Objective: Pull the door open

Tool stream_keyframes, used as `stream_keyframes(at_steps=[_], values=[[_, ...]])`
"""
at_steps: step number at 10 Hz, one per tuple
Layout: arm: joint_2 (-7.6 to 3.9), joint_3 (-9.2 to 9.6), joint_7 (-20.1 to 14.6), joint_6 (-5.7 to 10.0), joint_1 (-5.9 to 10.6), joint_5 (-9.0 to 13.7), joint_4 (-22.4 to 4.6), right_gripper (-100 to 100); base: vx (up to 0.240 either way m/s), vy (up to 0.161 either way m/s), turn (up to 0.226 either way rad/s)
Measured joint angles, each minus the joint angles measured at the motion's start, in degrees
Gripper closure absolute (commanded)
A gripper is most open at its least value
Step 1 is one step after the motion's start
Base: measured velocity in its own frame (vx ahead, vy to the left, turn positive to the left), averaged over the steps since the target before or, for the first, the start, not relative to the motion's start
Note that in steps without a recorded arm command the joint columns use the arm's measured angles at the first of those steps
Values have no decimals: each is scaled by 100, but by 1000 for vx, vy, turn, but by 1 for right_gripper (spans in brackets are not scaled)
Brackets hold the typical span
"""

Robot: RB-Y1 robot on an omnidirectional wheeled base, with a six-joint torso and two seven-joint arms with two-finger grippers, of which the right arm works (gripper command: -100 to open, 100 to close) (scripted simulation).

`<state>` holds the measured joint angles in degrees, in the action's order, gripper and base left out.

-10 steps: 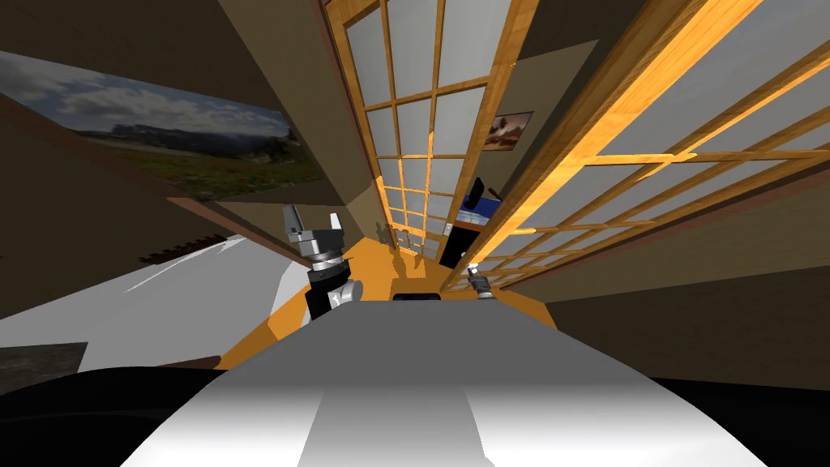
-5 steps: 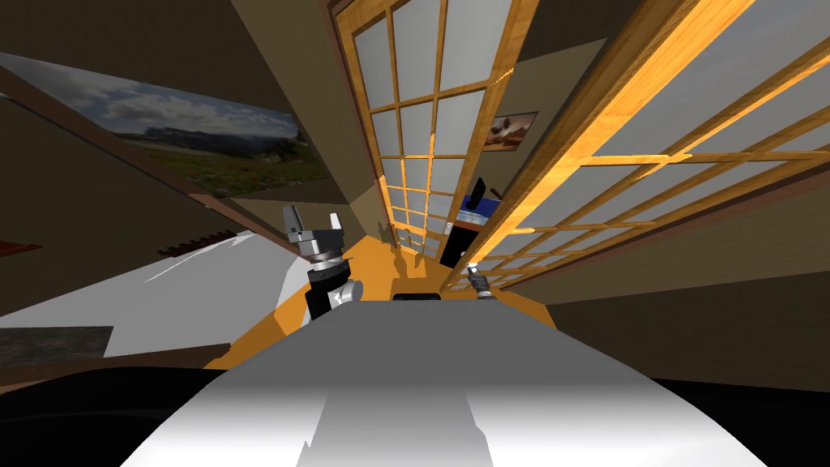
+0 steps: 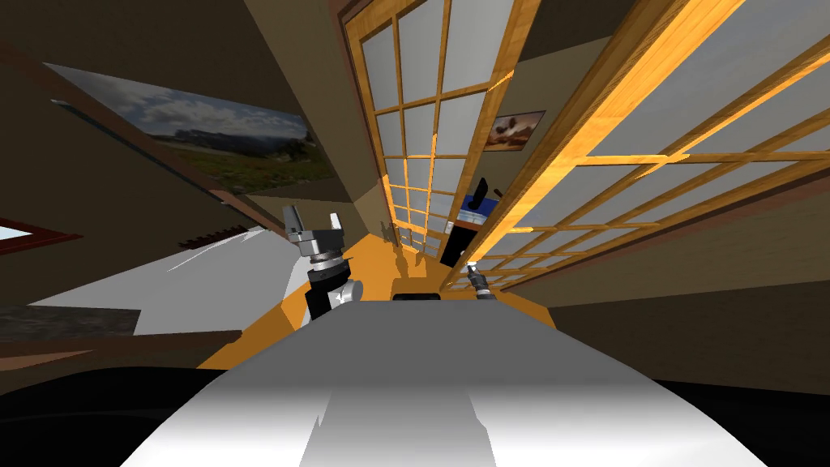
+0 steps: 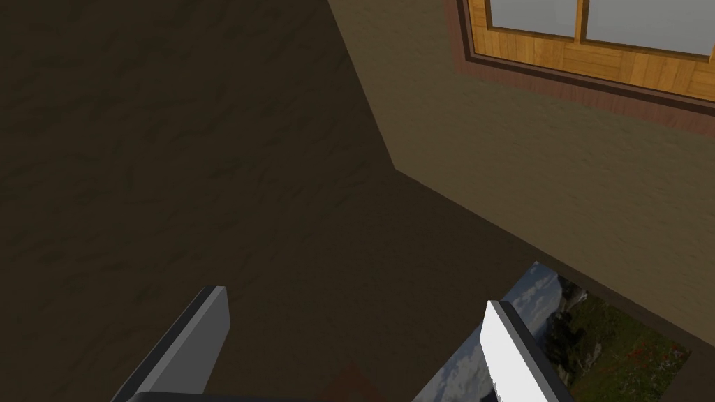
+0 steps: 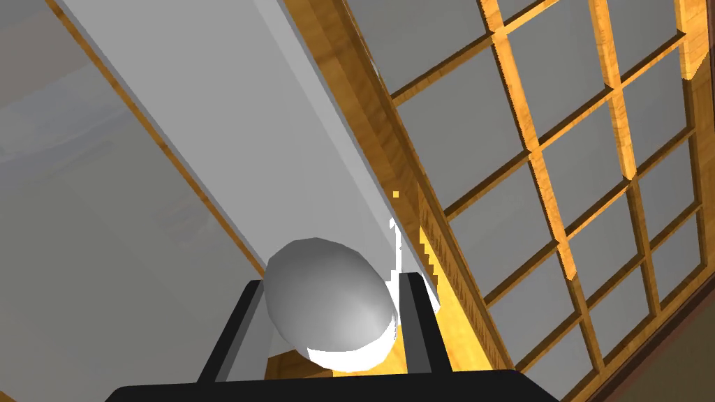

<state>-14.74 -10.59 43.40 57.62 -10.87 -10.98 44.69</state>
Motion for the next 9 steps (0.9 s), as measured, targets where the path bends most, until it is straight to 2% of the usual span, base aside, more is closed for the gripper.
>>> stream_keyframes(at_steps=[9], values=[[-33, 227, -1212, -67, 139, 458, -65, 100, -42, -21, 51]])
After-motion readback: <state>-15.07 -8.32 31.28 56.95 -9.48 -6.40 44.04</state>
